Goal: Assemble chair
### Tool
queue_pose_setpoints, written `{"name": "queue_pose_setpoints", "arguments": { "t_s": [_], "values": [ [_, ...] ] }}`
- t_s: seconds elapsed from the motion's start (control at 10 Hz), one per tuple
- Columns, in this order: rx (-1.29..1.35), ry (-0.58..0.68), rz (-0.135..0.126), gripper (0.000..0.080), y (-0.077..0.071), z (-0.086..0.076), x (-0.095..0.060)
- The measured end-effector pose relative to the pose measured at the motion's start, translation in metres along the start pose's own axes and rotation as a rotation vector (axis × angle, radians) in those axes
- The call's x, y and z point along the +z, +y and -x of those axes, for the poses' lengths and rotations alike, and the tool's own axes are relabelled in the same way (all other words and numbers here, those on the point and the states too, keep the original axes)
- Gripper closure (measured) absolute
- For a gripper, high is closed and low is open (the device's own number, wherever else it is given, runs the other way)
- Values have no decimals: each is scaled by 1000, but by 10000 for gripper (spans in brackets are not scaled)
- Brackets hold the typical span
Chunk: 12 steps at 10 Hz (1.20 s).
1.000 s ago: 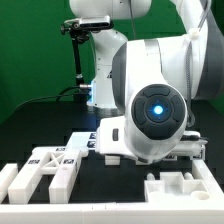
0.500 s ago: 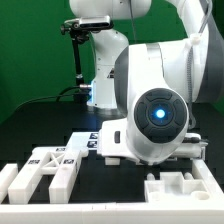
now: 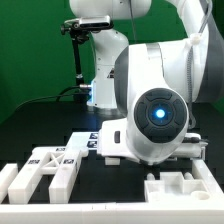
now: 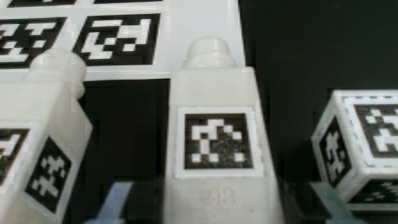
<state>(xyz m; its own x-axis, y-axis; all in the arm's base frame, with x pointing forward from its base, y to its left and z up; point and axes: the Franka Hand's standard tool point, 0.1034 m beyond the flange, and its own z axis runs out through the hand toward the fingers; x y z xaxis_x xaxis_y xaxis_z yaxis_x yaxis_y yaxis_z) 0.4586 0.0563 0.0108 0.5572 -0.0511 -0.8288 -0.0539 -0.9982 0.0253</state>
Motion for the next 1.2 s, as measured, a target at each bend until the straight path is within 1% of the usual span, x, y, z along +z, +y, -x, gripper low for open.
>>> {"name": "queue_pose_setpoints", "arguments": {
  "t_s": [0.2, 0.3, 0.4, 0.5, 0.6, 0.7, 0.8, 0.9, 1.0, 1.1, 1.2],
  "values": [
    [0, 0, 0, 515, 0, 0, 0],
    [-6, -5, 0, 515, 0, 2, -2],
    [-28, -21, -6, 515, 0, 12, -24],
    [-36, 17, -20, 514, -1, 17, -55],
    [-44, 73, -28, 514, 0, 25, -82],
    [-45, 87, -28, 514, 1, 35, -93],
    [-46, 160, -25, 514, -1, 30, -99],
    [-45, 284, -33, 514, -2, 24, -103],
    [-42, 359, -39, 514, -1, 26, -102],
    [-36, 406, -46, 514, -5, 26, -107],
    [-58, 496, -54, 514, -22, 25, -131]
  ]
}}
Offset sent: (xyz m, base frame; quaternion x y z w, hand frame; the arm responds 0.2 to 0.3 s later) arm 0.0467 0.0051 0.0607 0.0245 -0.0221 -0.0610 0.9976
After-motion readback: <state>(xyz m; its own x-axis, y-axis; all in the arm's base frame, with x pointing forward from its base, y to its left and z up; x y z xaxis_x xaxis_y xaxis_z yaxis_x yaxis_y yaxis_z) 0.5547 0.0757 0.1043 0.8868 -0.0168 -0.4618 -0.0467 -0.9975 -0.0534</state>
